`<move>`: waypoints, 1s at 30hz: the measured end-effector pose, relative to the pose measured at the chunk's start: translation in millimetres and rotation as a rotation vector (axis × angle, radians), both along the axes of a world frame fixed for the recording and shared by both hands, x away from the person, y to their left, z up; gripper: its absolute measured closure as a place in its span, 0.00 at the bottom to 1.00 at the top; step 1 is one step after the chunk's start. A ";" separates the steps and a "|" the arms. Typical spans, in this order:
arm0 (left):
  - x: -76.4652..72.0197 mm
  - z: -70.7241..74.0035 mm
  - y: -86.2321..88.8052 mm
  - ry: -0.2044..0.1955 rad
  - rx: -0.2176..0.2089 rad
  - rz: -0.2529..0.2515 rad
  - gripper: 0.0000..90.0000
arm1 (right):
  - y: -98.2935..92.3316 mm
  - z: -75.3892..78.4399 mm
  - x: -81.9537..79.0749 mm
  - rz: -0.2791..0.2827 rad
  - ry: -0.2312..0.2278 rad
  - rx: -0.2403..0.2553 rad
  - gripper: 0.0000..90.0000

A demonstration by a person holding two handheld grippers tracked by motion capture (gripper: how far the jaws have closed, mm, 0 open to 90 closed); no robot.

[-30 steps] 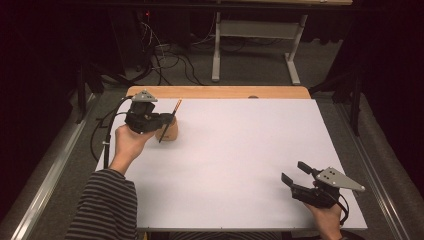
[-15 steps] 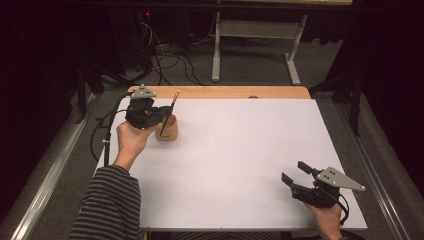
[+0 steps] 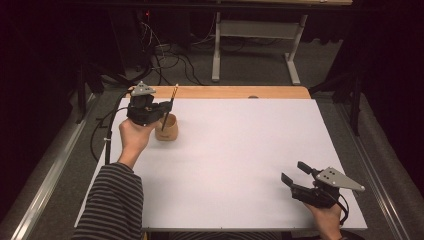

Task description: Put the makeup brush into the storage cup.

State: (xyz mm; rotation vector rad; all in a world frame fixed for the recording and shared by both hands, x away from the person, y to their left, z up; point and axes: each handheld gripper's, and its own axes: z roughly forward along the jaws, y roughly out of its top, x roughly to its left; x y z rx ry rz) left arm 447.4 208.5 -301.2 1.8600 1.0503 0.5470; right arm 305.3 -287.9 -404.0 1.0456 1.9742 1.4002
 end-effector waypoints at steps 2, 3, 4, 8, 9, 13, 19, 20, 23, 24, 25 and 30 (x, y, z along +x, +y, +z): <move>1.6 -0.6 0.1 0.000 0.000 0.002 0.92 | 0.1 -0.2 0.0 -0.002 0.002 -0.001 0.32; 2.5 -1.1 0.1 0.000 -0.006 0.005 0.92 | 0.1 -0.2 0.0 -0.001 0.002 -0.002 0.32; 3.4 -1.7 0.0 0.000 -0.012 0.009 0.92 | 0.1 -0.2 0.0 0.001 0.001 -0.001 0.32; 6.8 -4.1 -1.0 0.001 -0.022 0.020 0.92 | -0.1 -0.2 0.2 0.004 0.002 -0.001 0.32; 8.0 -4.5 -0.8 0.000 -0.017 0.020 0.92 | -0.1 -0.2 0.2 0.003 0.001 -0.001 0.32; 11.5 -6.4 -1.6 0.004 -0.021 0.028 0.92 | 0.0 -0.5 1.0 0.004 0.006 -0.002 0.32; 15.2 -7.5 -1.9 -0.002 -0.018 0.044 0.92 | -0.1 -0.5 1.1 0.006 0.006 -0.003 0.32; 16.0 -7.9 -1.9 -0.006 -0.022 0.046 0.92 | 0.0 -0.5 1.1 0.006 0.006 -0.003 0.32; 18.8 -9.9 -1.8 -0.006 -0.030 0.056 0.92 | 0.3 -1.0 1.7 0.007 0.009 -0.003 0.32; 19.4 -10.5 -1.8 -0.003 -0.027 0.057 0.92 | 0.5 -1.2 2.1 0.006 0.011 -0.005 0.32; 20.3 -11.5 -2.1 -0.003 -0.023 0.058 0.92 | 0.6 -1.4 2.4 0.007 0.013 -0.005 0.32; 23.0 -13.2 -3.8 -0.008 -0.033 0.069 0.92 | 0.3 -1.2 1.8 0.008 0.009 -0.005 0.32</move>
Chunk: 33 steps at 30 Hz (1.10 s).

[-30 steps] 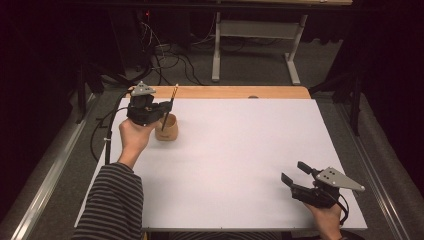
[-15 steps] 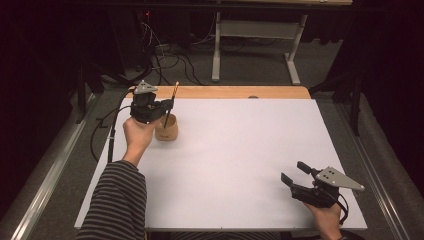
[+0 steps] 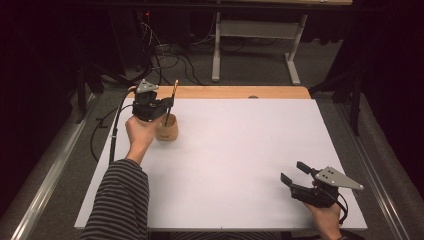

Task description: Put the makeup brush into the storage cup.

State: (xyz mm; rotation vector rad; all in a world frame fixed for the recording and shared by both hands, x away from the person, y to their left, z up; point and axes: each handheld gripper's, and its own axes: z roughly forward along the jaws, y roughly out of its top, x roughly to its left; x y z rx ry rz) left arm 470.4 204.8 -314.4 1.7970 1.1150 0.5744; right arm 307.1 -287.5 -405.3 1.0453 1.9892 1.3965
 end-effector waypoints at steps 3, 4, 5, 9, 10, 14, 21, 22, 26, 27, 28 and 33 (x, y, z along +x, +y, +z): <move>1.3 -1.3 -0.9 0.001 0.008 -0.002 0.92 | 0.0 0.0 0.0 0.000 0.001 0.001 0.32; 1.9 -2.0 -1.2 0.001 0.009 -0.001 0.92 | 0.2 -0.2 0.1 0.001 0.002 0.002 0.32; 2.6 -2.8 -1.2 0.000 0.008 0.000 0.92 | 0.2 -0.2 0.2 0.002 0.002 0.001 0.32; 4.3 -4.9 -1.4 -0.003 0.009 0.009 0.92 | -0.1 -0.1 0.3 0.002 0.002 0.002 0.32; 4.6 -5.1 -1.3 -0.003 0.012 0.009 0.92 | -0.1 0.0 0.1 0.002 0.001 0.001 0.32; 5.9 -6.3 -0.9 -0.008 0.018 0.009 0.92 | 0.3 -0.2 0.2 0.003 0.002 0.002 0.32; 8.3 -10.1 -2.0 -0.015 0.029 0.015 0.92 | 0.2 -0.2 0.1 0.004 0.002 0.002 0.32; 8.5 -10.4 -2.4 -0.015 0.027 0.016 0.92 | 0.3 0.0 -0.2 0.003 0.002 0.003 0.32; 10.3 -12.9 -4.0 -0.016 0.043 0.017 0.92 | 0.4 -0.1 0.0 0.005 0.004 0.004 0.32; 10.7 -13.5 -3.8 -0.014 0.044 0.018 0.92 | 0.6 -0.2 0.1 0.006 0.004 0.004 0.32; 11.1 -13.9 -3.6 -0.013 0.047 0.019 0.92 | 0.7 -0.2 0.1 0.006 0.005 0.004 0.32; 12.6 -16.5 -3.8 -0.006 0.047 0.024 0.92 | 0.6 -0.1 -0.3 0.006 0.002 0.004 0.32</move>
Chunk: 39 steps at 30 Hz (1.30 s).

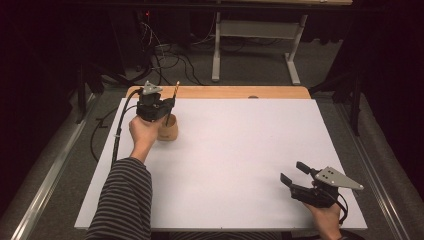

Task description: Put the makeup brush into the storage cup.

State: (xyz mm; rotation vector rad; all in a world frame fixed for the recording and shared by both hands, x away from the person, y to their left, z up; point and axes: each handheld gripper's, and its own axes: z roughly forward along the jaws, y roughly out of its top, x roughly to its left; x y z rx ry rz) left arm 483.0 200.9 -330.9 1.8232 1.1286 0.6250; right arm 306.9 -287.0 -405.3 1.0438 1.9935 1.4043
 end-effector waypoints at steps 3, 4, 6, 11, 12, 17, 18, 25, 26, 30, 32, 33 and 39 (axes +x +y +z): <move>0.5 -1.5 -0.8 -0.003 0.005 -0.005 0.92 | 0.1 -0.2 0.2 0.000 0.002 0.000 0.32; 0.5 -2.2 -1.0 -0.002 0.008 -0.005 0.92 | 0.1 -0.1 0.2 0.000 0.003 0.001 0.32; 0.8 -3.9 -1.2 -0.003 0.010 -0.004 0.92 | 0.1 -0.1 0.1 0.001 0.002 0.000 0.32; 2.4 -8.1 -2.5 0.007 0.017 -0.010 0.92 | -0.2 0.0 0.0 0.000 0.001 0.002 0.32; 2.8 -8.9 -3.5 0.005 0.013 -0.009 0.92 | -0.1 -0.1 0.0 0.001 0.002 0.002 0.32; 4.6 -10.9 -4.6 0.008 0.026 -0.007 0.92 | -0.2 0.1 -0.1 0.004 -0.001 0.000 0.32; 5.0 -11.2 -4.1 0.013 0.026 -0.005 0.92 | -0.1 0.1 -0.2 0.005 -0.003 0.000 0.32; 4.4 -11.2 -1.7 0.017 0.045 -0.002 0.92 | 0.2 0.1 -0.1 0.006 0.000 -0.001 0.32; 4.4 -11.2 -1.6 0.018 0.046 -0.003 0.92 | 0.4 0.1 -0.3 0.005 0.001 0.000 0.32; 4.6 -12.2 -2.7 0.021 0.049 -0.006 0.92 | 0.2 0.2 -0.6 0.005 -0.002 -0.003 0.32; 5.0 -12.9 -3.6 0.025 0.053 -0.007 0.92 | 0.1 0.2 -0.7 0.004 -0.002 -0.003 0.32; 5.1 -13.2 -3.9 0.024 0.052 -0.008 0.92 | 0.1 0.1 -0.6 0.004 0.000 -0.001 0.32; 5.3 -14.0 -4.0 0.031 0.058 -0.007 0.92 | 0.2 0.1 -0.4 0.005 0.001 -0.001 0.32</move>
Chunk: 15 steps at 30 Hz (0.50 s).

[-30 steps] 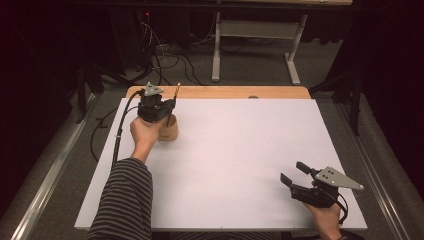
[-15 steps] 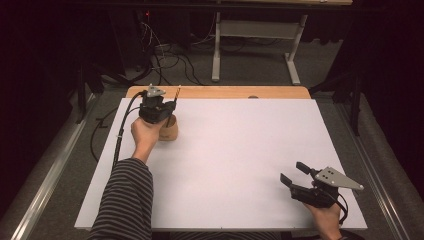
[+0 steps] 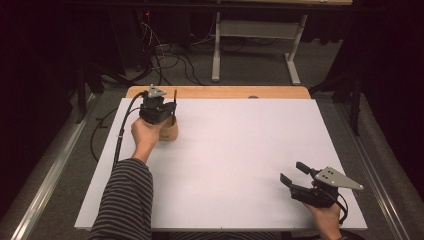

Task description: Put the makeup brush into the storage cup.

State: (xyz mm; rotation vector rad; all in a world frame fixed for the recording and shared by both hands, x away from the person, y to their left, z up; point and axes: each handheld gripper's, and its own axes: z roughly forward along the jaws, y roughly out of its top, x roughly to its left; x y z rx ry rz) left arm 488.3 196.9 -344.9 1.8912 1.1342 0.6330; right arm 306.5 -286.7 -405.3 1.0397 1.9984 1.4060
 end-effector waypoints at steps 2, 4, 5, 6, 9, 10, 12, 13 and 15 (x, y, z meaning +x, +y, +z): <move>-0.2 -0.2 -0.4 0.003 0.004 -0.001 0.92 | -0.2 0.2 -0.3 -0.001 -0.005 -0.003 0.32; -0.3 -0.4 -1.0 0.006 0.010 -0.002 0.92 | -0.2 0.2 -0.3 -0.001 -0.003 -0.002 0.32; -0.3 -0.5 -1.2 0.005 0.008 -0.002 0.92 | -0.1 0.1 -0.2 0.000 -0.002 -0.001 0.32; -0.3 -0.4 -1.1 0.008 0.010 -0.002 0.92 | 0.0 0.0 -0.2 0.000 -0.002 -0.001 0.32; 0.0 -1.0 -0.6 0.018 0.012 -0.001 0.92 | 0.4 -0.1 -0.2 -0.002 0.002 0.000 0.32; -0.1 -1.2 -0.6 0.020 0.013 -0.001 0.92 | 0.4 0.1 -0.4 -0.002 -0.001 -0.003 0.32; -0.2 -1.2 -0.7 0.022 0.016 -0.003 0.92 | 0.1 0.5 -1.0 -0.003 -0.002 -0.001 0.32; -0.2 -1.3 -0.8 0.025 0.015 -0.003 0.92 | 0.1 0.5 -1.0 -0.004 -0.002 -0.001 0.32; -0.2 -1.5 -0.8 0.033 0.017 -0.003 0.92 | 0.1 0.2 -0.3 -0.003 -0.002 -0.003 0.32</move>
